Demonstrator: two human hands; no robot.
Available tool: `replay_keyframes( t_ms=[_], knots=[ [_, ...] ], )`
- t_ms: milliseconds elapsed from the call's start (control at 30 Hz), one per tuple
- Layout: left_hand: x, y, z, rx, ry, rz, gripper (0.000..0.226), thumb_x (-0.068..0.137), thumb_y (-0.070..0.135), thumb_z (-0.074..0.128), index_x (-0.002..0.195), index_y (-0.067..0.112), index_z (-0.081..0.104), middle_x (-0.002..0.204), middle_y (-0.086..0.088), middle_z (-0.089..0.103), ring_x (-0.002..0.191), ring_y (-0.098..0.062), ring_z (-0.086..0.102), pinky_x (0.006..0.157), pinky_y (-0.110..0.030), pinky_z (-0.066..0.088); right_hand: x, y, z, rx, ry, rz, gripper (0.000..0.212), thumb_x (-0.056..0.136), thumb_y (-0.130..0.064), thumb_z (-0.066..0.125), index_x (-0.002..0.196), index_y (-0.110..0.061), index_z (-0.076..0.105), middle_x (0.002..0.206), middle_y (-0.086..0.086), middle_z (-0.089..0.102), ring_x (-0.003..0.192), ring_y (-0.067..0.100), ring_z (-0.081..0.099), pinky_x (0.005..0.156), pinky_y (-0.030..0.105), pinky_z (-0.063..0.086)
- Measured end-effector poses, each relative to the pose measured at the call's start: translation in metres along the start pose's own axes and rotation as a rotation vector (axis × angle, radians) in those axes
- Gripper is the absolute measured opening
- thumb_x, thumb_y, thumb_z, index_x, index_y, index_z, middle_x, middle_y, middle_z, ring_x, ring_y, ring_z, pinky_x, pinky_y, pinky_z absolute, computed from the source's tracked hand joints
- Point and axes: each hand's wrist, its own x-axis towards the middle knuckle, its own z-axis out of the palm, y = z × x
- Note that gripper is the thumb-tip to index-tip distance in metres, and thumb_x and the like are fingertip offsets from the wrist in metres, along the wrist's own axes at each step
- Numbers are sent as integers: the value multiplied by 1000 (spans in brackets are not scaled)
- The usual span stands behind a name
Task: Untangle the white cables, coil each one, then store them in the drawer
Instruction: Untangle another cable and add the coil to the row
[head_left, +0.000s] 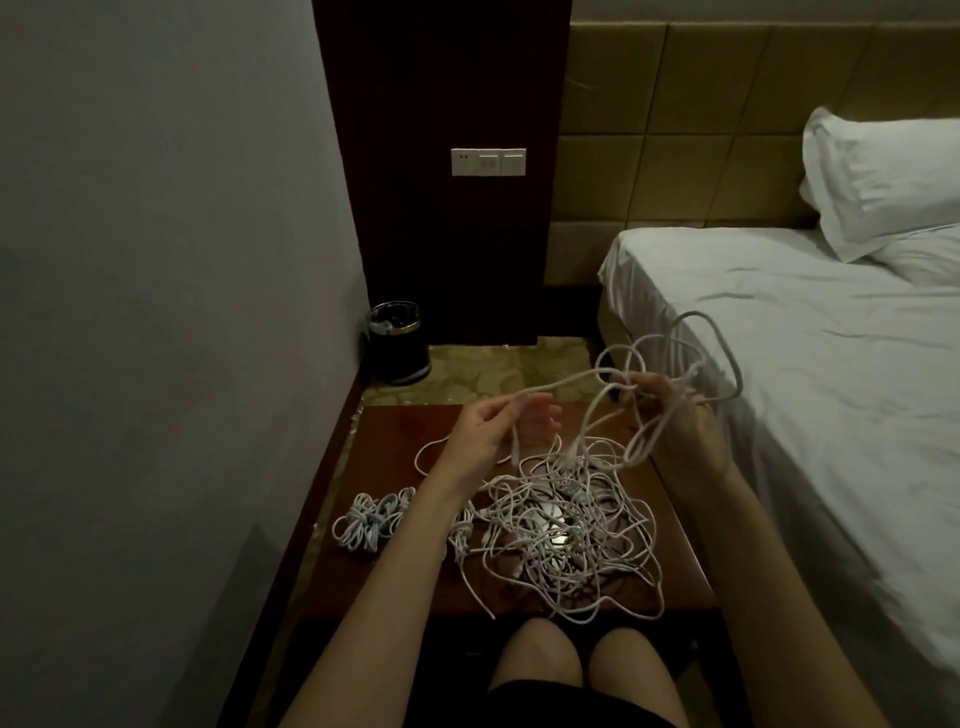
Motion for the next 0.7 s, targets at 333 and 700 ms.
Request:
replay_keyframes(
  t_ms=[333,700],
  knots=[
    [-26,10,2,-561,-160,-139,41,100,29,32,121,5,58,126,-13,64,119,-23,60,106,-35,42,-29,31,4,-258,-131,347,25,95,-28,54,81,-9,64,62,2,59,44,8,47,43,17,38],
    [-45,12,17,-654,77,-142,40,105,35,30,72,15,44,52,6,33,30,-2,30,32,-13,34,-53,-3,-17,-312,-123,390,48,72,-35,68,102,2,60,57,5,63,38,9,45,37,15,35]
  ],
)
